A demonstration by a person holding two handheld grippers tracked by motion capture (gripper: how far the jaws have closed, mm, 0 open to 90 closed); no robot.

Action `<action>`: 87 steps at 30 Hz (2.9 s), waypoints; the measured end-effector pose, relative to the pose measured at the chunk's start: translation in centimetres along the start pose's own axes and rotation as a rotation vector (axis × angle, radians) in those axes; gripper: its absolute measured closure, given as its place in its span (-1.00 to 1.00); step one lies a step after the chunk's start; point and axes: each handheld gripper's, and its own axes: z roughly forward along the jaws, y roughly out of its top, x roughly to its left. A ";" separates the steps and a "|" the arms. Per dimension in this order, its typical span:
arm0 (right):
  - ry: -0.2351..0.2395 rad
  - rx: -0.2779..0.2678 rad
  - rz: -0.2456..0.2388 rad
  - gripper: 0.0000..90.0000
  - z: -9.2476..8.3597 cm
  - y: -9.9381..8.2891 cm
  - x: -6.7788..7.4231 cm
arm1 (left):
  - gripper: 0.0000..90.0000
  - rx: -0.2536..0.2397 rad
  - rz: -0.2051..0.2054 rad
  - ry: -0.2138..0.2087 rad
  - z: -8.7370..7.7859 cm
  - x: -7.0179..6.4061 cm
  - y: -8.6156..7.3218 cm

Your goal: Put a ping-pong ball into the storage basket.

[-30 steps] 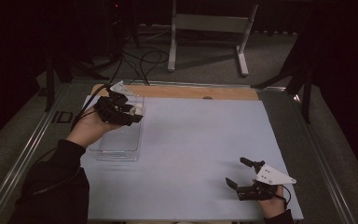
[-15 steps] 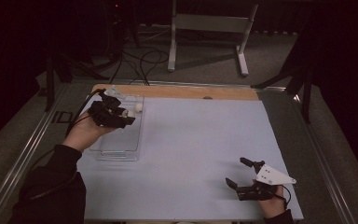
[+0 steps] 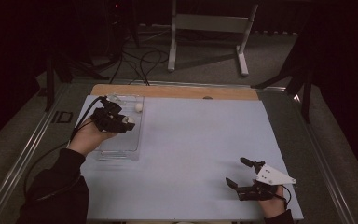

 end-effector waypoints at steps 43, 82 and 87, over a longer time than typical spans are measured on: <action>0.000 0.006 0.000 -0.80 0.0 0.0 0.0 | 0.15 0.227 -0.059 0.003 6.3 0.8 -1.9; -0.002 0.007 -0.001 -0.80 0.0 0.0 0.0 | -1.00 0.138 -0.087 -0.019 3.5 1.2 -1.0; -0.002 0.007 -0.001 -0.80 0.0 0.0 0.0 | -1.00 0.104 -0.081 -0.012 3.1 1.0 -0.9</action>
